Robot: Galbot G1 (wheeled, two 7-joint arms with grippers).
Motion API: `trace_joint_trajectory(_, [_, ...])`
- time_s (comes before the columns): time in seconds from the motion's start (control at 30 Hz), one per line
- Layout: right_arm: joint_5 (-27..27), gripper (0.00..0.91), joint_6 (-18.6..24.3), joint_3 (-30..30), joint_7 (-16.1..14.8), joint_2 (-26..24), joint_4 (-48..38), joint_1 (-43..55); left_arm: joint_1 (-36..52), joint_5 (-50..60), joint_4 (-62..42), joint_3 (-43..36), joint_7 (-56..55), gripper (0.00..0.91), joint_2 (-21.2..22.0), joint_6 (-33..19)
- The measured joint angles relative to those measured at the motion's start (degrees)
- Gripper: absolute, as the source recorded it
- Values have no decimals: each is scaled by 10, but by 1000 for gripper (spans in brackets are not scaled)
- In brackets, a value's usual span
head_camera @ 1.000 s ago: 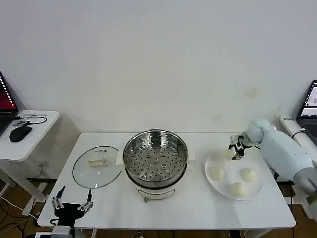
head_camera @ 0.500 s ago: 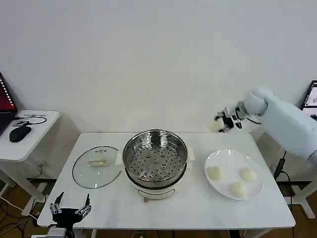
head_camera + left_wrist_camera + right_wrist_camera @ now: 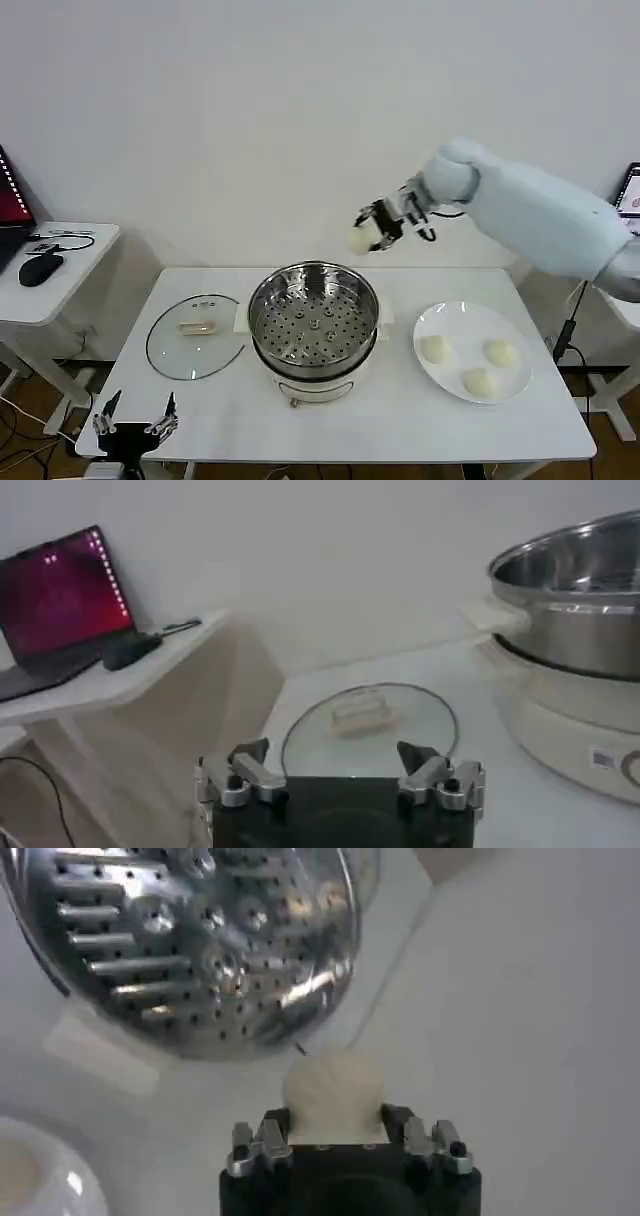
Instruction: Take steamed baozi put them in steamer then cover it.
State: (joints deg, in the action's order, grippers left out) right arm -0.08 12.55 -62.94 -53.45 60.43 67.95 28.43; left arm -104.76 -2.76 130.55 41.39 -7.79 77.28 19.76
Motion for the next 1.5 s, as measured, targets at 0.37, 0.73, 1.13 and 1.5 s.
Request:
trace_joint_trajectory(0.37, [-100,635,138,-17,33,72,-49,-22,1,-3,-3,7,0,907,4,3])
trace_joint_trajectory(0.73, [-199,635,231,-19,61,131,-109,-51,4,-10,1,18,0,907,-3,8])
trace_joint_trajectory(1.13, [-274,635,286,-6,84,186,-176,-75,-6,-14,15,26,-1,907,-1,8])
trace_joint_trajectory(1.5, [-319,856,318,9,100,224,-219,-87,-10,-17,27,25,-3,907,4,8])
